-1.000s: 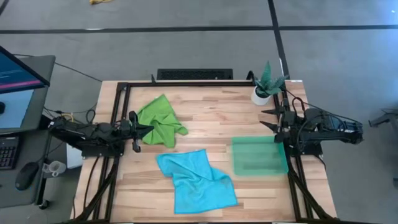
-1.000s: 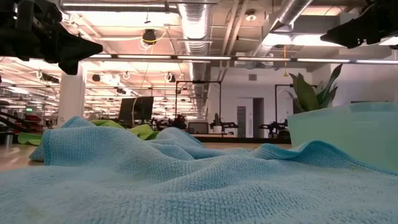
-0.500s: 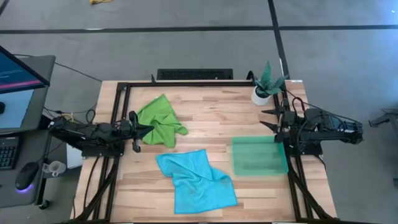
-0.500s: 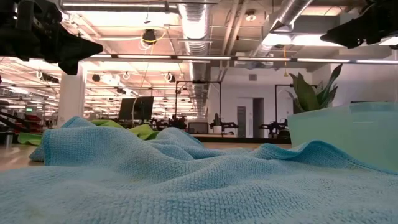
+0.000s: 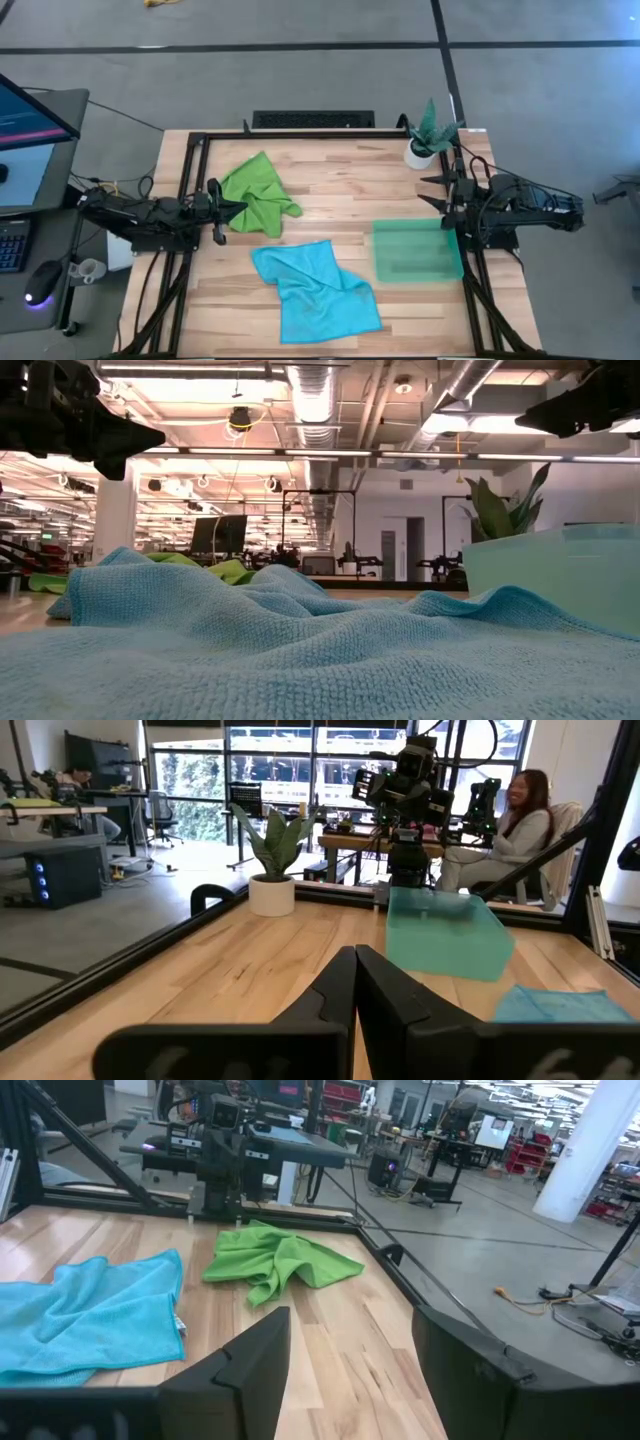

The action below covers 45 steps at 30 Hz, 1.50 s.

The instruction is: Roll microfiber towels into tight, uniform cylinder then place into a basket

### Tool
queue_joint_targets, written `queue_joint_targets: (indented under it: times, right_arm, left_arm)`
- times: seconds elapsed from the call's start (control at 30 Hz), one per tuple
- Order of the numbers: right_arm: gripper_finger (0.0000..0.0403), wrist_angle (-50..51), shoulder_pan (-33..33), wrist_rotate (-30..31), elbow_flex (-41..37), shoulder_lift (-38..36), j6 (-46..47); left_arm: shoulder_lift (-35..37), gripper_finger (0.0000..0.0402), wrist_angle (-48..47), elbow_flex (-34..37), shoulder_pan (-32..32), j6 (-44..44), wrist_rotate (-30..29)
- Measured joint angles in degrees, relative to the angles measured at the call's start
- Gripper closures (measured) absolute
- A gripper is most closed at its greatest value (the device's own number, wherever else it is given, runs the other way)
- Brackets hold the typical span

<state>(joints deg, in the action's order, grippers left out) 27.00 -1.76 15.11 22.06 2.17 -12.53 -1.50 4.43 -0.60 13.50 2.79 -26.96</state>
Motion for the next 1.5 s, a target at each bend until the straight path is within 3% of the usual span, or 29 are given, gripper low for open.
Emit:
queue_joint_targets:
  times: [0.67,0.8,1.0,1.13,1.33,1.5]
  right_arm:
    - [0.0170,0.0,0.0,0.0,0.0,0.0,0.0]
    - [0.0170,0.0,0.0,0.0,0.0,0.0,0.0]
    - [0.0170,0.0,0.0,0.0,0.0,0.0,0.0]
    - [0.0170,0.0,0.0,0.0,0.0,0.0,0.0]
    - [0.0170,0.0,0.0,0.0,0.0,0.0,0.0]
    - [0.0170,0.0,0.0,0.0,0.0,0.0,0.0]
  left_arm:
    - [0.0,0.0394,0.1,0.0,0.0,1.0,0.8]
    - [0.0,0.0353,0.0,0.0,0.0,1.4,0.3]
    - [0.0,0.0247,0.1,0.0,0.0,1.3,-3.8]
    - [0.0,0.0199,0.1,0.0,0.0,-0.3,-3.8]
    - [0.0,0.0181,6.2,-0.7,-0.1,-5.0,-6.7]
    - [-0.4,0.0187,8.2,-7.0,-1.9,-9.4,-5.7]
